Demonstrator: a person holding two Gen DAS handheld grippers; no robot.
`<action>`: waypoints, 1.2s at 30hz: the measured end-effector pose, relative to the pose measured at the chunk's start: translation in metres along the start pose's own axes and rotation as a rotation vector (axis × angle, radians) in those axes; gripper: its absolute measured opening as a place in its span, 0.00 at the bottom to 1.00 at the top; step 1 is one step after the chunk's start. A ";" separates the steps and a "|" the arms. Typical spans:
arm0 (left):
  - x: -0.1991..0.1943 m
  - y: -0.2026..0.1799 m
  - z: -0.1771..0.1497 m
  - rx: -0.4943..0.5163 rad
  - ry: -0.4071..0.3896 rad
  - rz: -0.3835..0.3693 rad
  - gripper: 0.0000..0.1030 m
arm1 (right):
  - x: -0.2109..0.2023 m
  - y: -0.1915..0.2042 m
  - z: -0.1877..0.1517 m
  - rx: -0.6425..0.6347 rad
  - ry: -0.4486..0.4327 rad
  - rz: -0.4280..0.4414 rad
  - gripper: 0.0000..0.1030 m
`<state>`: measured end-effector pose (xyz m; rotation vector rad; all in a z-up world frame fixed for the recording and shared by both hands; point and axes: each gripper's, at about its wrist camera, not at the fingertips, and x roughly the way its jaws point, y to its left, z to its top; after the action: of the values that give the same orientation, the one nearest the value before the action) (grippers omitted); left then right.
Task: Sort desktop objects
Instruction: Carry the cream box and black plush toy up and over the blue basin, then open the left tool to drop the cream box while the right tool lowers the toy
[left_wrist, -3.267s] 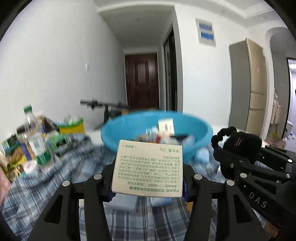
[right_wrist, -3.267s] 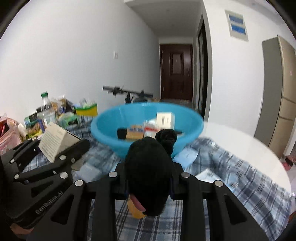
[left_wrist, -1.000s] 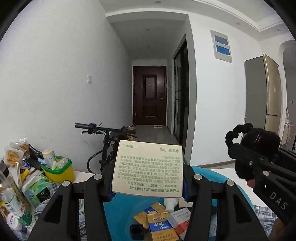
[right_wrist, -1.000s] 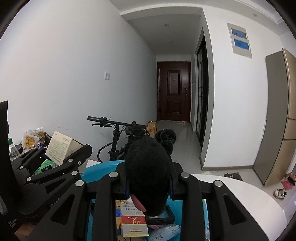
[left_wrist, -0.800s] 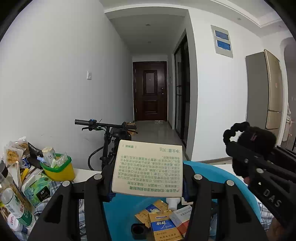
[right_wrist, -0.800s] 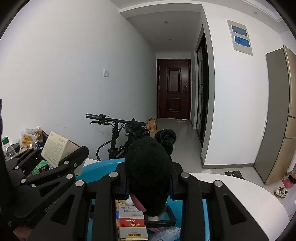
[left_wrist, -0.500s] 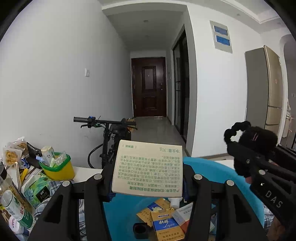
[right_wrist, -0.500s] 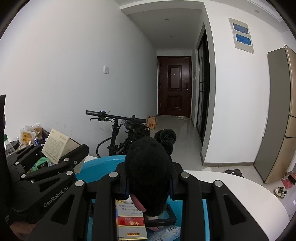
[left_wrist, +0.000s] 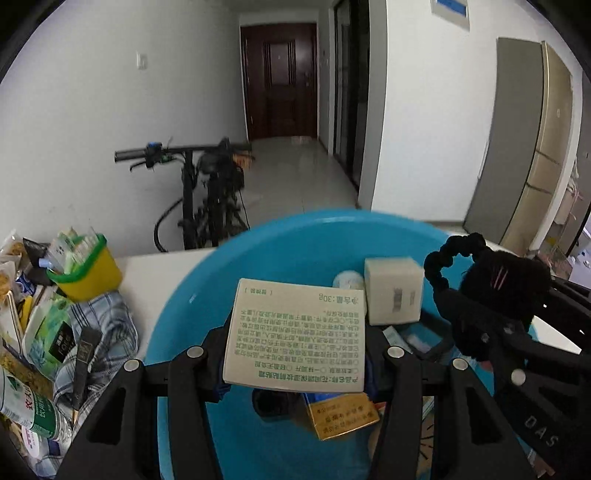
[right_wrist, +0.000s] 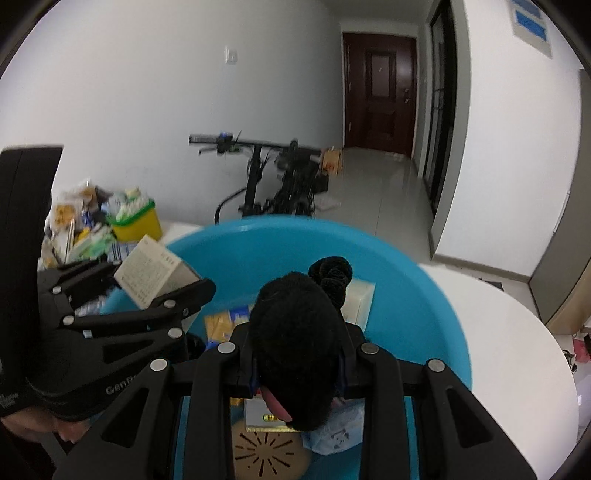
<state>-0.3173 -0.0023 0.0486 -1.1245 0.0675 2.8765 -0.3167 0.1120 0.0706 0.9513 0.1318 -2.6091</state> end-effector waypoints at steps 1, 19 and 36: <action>0.003 0.000 0.000 0.000 0.013 0.002 0.53 | 0.004 0.000 -0.001 -0.002 0.018 0.005 0.27; 0.033 0.002 -0.008 0.004 0.171 -0.016 0.53 | 0.026 -0.024 -0.009 0.024 0.160 0.029 0.27; 0.035 -0.003 -0.008 0.020 0.193 -0.023 0.61 | 0.028 -0.015 -0.009 -0.011 0.166 0.028 0.27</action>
<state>-0.3372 0.0013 0.0194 -1.3860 0.0894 2.7322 -0.3362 0.1195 0.0450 1.1567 0.1734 -2.4989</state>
